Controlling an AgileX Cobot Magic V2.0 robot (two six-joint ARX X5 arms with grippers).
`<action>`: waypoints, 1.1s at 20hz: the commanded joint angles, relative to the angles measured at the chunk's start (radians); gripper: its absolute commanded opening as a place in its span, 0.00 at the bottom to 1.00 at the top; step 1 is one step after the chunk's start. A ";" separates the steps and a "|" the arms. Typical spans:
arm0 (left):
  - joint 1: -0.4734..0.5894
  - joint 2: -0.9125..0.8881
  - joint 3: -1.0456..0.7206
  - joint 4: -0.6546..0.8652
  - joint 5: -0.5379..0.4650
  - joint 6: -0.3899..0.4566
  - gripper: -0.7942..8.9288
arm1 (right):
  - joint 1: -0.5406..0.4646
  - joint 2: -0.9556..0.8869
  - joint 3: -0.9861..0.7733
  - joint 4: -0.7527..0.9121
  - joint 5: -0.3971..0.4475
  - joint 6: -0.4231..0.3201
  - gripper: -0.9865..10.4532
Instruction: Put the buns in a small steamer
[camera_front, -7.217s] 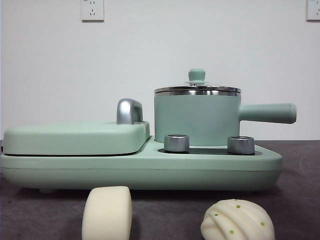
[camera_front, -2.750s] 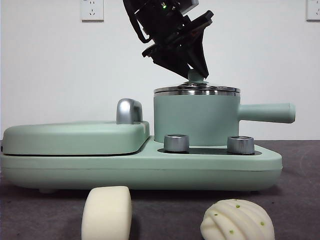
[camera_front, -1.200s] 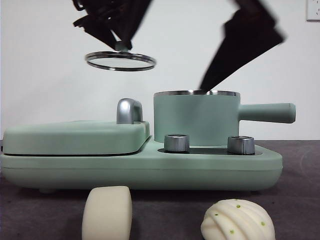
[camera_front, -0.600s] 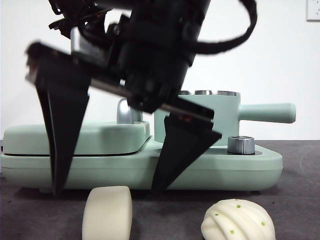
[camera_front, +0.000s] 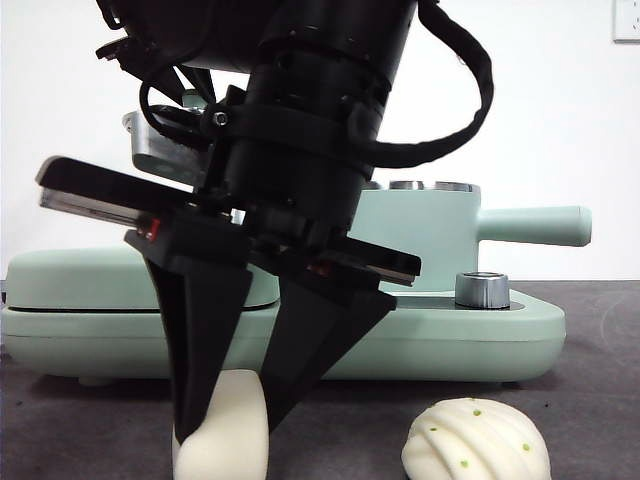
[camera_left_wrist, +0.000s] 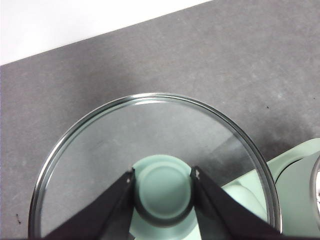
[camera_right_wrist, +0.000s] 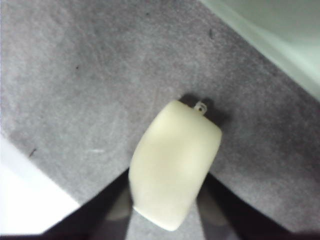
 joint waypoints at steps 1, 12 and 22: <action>-0.002 0.003 0.042 0.023 0.002 -0.009 0.23 | 0.009 0.021 0.030 -0.005 -0.005 0.010 0.21; 0.005 0.003 0.042 0.024 0.002 -0.008 0.23 | -0.208 0.010 0.543 -0.538 0.025 -0.237 0.21; 0.005 0.003 0.042 0.023 0.002 -0.008 0.23 | -0.493 0.187 0.899 -0.626 0.032 -0.388 0.21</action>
